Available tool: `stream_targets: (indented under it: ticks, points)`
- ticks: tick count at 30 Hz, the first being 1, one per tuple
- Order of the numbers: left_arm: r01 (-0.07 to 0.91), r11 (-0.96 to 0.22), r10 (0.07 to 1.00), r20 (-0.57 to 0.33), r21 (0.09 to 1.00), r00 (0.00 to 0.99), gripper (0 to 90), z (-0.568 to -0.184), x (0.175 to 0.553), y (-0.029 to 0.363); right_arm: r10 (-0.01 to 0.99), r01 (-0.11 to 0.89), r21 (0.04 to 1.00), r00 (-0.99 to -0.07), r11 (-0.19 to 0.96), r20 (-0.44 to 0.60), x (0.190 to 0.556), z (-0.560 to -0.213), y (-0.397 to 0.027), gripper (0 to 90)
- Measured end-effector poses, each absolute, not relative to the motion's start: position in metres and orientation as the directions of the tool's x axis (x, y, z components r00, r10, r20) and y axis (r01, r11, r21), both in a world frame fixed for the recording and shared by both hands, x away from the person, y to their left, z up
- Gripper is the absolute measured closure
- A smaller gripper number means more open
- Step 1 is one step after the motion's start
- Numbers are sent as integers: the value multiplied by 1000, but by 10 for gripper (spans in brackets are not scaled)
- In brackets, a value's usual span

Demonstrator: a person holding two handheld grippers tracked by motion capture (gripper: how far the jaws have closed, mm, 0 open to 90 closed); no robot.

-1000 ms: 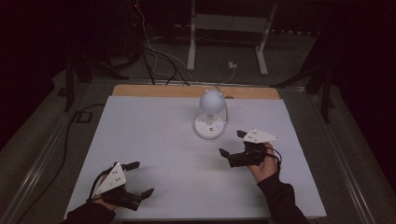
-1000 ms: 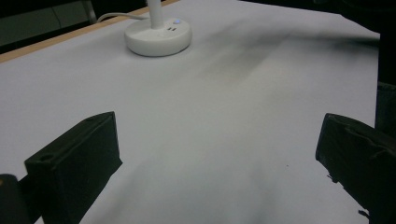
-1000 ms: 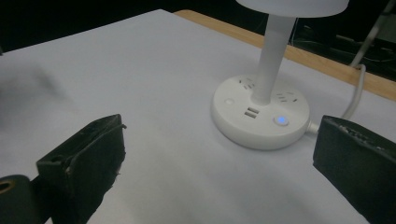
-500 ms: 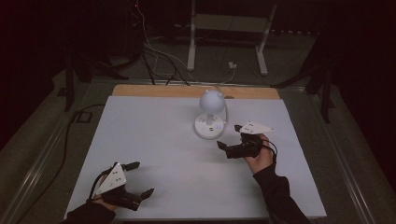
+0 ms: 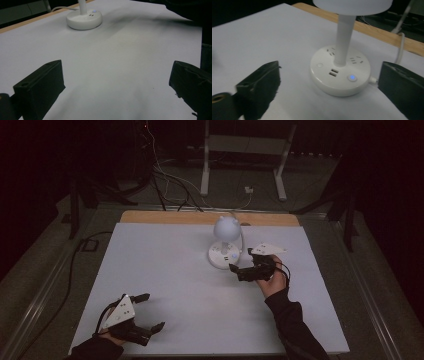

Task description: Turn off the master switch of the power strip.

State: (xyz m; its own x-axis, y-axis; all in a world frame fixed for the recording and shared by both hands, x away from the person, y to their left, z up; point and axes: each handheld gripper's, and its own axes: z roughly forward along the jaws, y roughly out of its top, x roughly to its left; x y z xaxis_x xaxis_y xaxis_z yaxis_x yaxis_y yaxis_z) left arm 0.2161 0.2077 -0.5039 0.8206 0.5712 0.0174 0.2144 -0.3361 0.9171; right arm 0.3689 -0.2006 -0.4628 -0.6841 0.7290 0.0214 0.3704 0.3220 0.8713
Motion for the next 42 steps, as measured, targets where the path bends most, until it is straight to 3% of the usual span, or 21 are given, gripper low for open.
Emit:
stream_targets:
  ticks: [13,20,24,29,42]
  points:
    - [216,-335,568,14,917,823,4,-504,216,208,728,357,863,-685,359,-20,390,-471,-188,8]
    - [217,-332,568,11,918,823,4,-504,216,208,737,406,828,-676,387,-13,402,-478,-185,13]
    - [218,-333,568,11,917,823,4,-504,216,208,747,456,804,-665,382,22,409,-481,-185,149]
    - [219,-334,566,10,917,824,4,-504,217,208,768,467,795,-641,387,3,415,-484,-184,191]
    - [221,-336,566,9,916,824,4,-504,217,208,851,518,792,-525,322,-3,424,-485,-190,449]
